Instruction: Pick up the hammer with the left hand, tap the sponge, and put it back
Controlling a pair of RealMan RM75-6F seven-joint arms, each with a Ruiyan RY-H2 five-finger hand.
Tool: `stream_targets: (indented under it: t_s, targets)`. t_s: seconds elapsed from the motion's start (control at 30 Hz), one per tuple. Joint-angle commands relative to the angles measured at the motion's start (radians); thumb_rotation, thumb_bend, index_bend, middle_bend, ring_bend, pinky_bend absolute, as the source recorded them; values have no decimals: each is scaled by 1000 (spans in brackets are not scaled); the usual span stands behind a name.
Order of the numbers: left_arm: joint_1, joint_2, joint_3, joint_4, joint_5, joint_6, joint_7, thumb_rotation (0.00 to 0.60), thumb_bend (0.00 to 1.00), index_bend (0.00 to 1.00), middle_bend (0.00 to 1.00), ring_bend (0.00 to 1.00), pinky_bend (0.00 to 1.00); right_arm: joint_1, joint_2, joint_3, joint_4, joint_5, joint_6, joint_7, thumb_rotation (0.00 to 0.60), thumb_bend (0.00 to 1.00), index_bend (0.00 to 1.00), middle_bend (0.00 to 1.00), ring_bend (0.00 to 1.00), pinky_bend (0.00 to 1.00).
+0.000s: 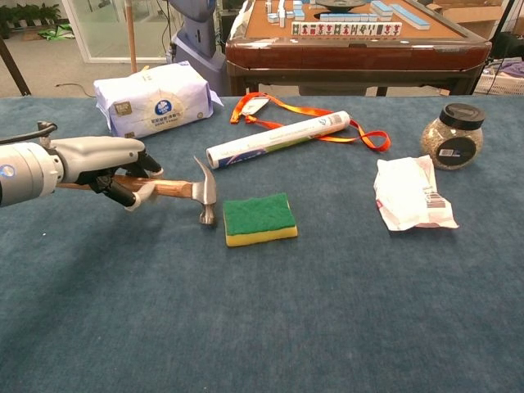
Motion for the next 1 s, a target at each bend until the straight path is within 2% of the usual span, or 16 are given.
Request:
stream_targets:
  t_s: [0.03, 0.33, 0.53, 0.67, 0.77, 0.9, 1.0]
  targets:
    - [24, -7, -6, 41, 119, 17, -110, 600, 592, 659, 699, 535, 164, -2, 1, 0, -3, 1, 2, -3, 600, 225, 212, 304, 261, 361]
    - [47, -19, -15, 111, 309, 79, -323, 600, 591, 712, 778, 611, 176, -3, 6, 1, -16, 2, 5, -16, 600, 225, 212, 304, 261, 352]
    - [66, -53, -5, 188, 460, 194, -465, 600, 591, 718, 792, 625, 190, -3, 5, 1, -24, 3, 3, -25, 600, 226, 212, 304, 261, 352]
    - [71, -87, 12, 264, 543, 264, -513, 600, 591, 726, 796, 637, 241, -2, 6, 0, -30, 3, 0, -32, 600, 226, 211, 308, 261, 352]
    - [72, -105, 27, 313, 586, 297, -534, 600, 590, 730, 798, 652, 346, -3, 7, -1, -35, 2, 0, -36, 600, 225, 212, 314, 261, 352]
    - [74, -121, 43, 363, 631, 335, -557, 600, 589, 730, 801, 671, 665, -5, 10, -3, -41, 1, 1, -40, 600, 225, 211, 315, 261, 352]
    - [71, -126, 54, 389, 659, 354, -564, 600, 589, 733, 806, 682, 780, -5, 11, -4, -45, -2, 2, -42, 600, 225, 212, 315, 262, 352]
